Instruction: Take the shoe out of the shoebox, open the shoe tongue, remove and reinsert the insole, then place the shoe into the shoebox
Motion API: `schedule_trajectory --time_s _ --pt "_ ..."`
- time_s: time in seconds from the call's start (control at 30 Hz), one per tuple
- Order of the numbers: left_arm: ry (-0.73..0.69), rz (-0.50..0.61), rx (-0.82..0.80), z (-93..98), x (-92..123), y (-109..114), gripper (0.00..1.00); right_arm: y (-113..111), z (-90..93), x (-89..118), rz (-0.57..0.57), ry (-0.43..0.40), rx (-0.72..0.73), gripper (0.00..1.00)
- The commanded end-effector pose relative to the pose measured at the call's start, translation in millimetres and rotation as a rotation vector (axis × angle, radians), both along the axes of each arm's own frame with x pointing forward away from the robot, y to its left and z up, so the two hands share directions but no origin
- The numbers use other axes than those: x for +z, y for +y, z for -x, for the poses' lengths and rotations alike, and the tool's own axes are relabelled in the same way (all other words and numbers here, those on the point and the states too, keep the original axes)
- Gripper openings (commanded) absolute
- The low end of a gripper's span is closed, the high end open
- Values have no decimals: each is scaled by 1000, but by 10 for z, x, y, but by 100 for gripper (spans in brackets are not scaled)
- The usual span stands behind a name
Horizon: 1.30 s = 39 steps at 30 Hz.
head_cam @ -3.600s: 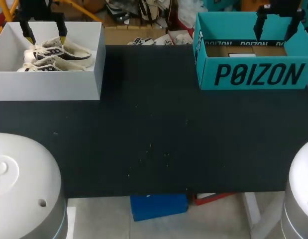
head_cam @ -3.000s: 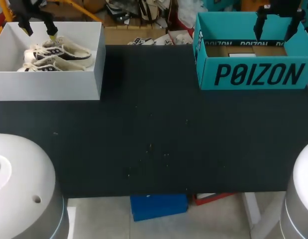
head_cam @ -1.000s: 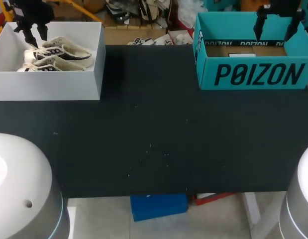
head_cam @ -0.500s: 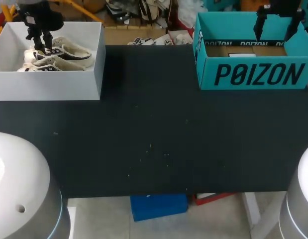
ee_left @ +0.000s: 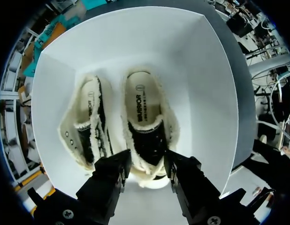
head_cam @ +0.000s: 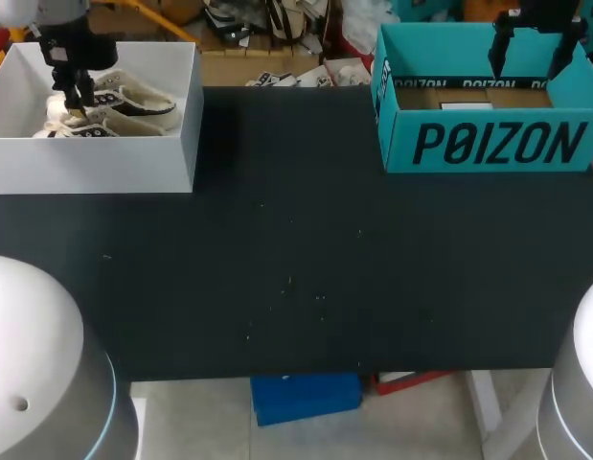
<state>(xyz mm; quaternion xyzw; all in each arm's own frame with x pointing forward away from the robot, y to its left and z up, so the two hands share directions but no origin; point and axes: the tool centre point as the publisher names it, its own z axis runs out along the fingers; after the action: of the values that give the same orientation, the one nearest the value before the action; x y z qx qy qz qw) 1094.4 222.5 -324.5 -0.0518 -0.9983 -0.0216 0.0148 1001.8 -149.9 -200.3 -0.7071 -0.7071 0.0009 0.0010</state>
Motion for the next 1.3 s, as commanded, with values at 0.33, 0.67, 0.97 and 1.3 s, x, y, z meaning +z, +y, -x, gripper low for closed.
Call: schedule_trajectory --time_s 0.33,0.67,0.97,1.3 --pt "1 -7 12 -308 -332 -116 42 0 1 2 0 1 0 100" --pt "0 -21 28 -342 -561 -144 37 0 1 2 0 1 0 100" --pt "0 -21 44 -295 -690 -144 35 0 1 2 0 1 0 100" --pt "-4 -38 43 -230 -780 -147 0 0 1 2 0 1 0 100"
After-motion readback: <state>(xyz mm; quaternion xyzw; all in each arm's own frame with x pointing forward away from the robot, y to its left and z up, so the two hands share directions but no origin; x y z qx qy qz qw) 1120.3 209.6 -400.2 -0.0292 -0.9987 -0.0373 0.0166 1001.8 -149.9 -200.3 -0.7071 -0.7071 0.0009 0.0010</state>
